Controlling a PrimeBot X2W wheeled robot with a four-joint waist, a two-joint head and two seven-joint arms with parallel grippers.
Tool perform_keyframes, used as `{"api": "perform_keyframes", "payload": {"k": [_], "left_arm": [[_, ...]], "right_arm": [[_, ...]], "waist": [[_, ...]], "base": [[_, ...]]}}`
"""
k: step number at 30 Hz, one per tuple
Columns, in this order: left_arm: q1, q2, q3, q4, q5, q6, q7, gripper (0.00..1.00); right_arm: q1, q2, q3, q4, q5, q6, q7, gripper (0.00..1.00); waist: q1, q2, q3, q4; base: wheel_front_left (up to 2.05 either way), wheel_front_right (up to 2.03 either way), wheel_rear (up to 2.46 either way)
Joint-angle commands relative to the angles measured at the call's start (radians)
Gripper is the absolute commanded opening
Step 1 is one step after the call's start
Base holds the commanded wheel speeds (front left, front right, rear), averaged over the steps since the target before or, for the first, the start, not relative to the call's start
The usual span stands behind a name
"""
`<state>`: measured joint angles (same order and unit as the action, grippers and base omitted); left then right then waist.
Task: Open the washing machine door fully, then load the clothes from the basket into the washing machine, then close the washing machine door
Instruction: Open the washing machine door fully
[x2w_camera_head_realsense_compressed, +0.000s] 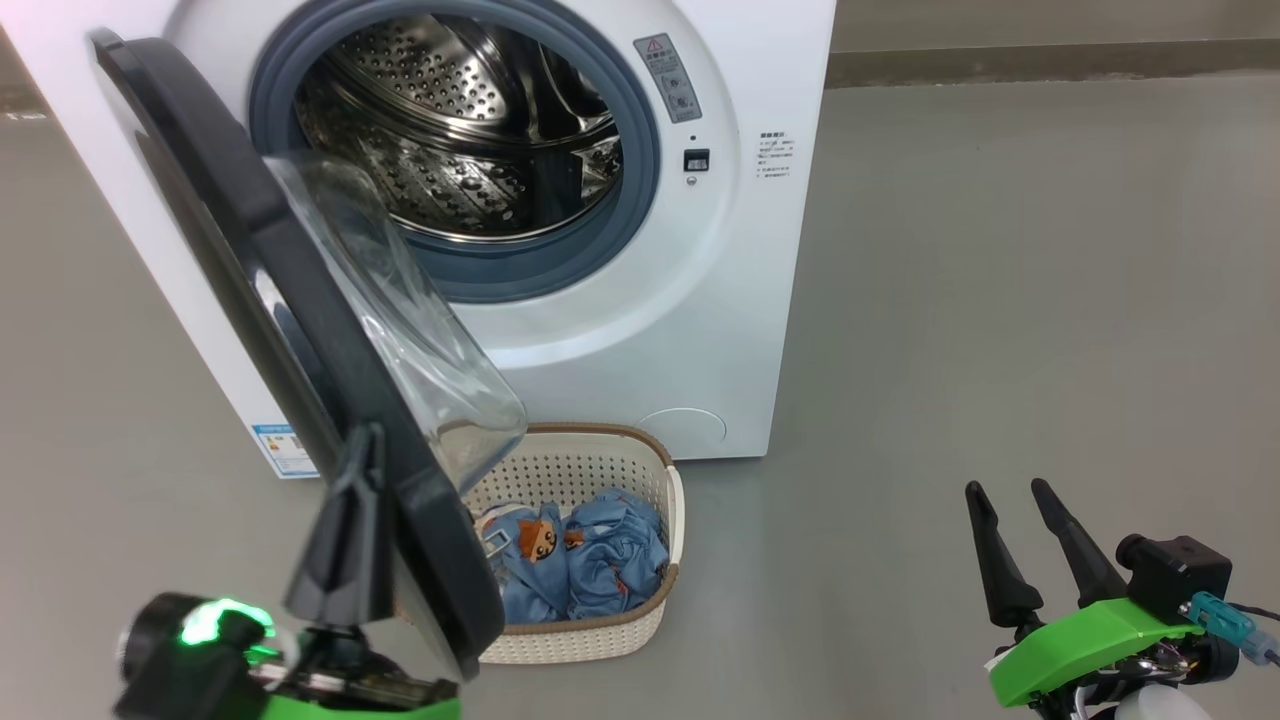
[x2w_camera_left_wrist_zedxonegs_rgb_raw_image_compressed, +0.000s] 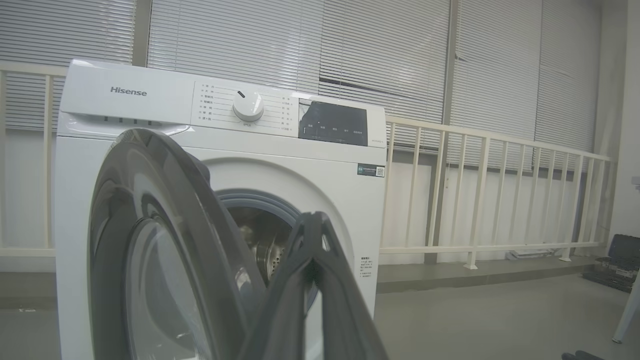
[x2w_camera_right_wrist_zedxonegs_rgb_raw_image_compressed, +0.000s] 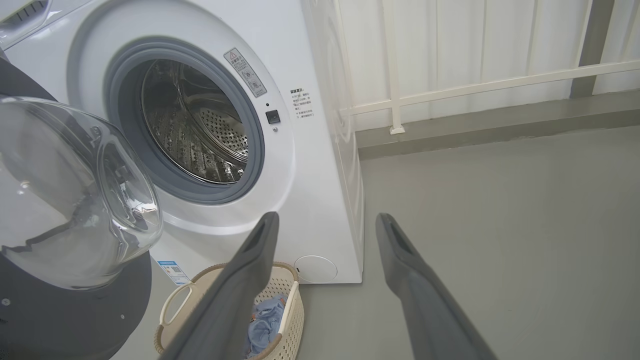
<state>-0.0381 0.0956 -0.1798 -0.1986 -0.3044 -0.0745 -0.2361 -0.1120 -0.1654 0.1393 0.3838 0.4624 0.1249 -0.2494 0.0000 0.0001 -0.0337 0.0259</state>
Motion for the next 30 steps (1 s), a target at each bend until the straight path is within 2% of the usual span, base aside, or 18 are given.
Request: {"api": "perform_keyframes", "payload": {"k": [1,6,11,23,30], "left_arm": [[-0.036,0.003,0.012,-0.038,0.014,-0.005,0.013,0.00],[-0.027,-0.006,-0.065,-0.019,-0.004,-0.019,0.068,0.00],[-0.027,-0.014,-0.103,0.055,-0.035,-0.026,0.081,0.00],[-0.063,-0.029,-0.133,0.297,-0.086,-0.024,0.059,0.00],[-0.079,-0.029,-0.105,0.409,-0.112,-0.008,0.035,0.00]], "right_arm": [[-0.029,-0.011,0.024,-0.019,-0.011,0.006,-0.012,1.00],[-0.035,-0.010,0.031,-0.019,-0.009,0.006,-0.012,1.00],[-0.040,-0.007,0.037,-0.023,0.003,0.006,-0.012,1.00],[-0.055,-0.012,0.061,-0.015,0.005,0.006,-0.012,1.00],[-0.054,-0.012,0.057,-0.014,0.009,0.006,-0.012,1.00]], "waist": [[0.0000,-0.0001,0.001,-0.003],[0.0000,-0.0001,0.003,-0.013],[0.0000,-0.0001,0.009,-0.026],[0.0000,-0.0001,0.018,-0.079],[0.0000,-0.0001,0.016,-0.096]], "base": [[0.00,0.00,0.00],[0.00,0.00,0.00],[0.00,0.00,0.00],[0.00,0.00,0.00],[0.00,0.00,0.00]]}}
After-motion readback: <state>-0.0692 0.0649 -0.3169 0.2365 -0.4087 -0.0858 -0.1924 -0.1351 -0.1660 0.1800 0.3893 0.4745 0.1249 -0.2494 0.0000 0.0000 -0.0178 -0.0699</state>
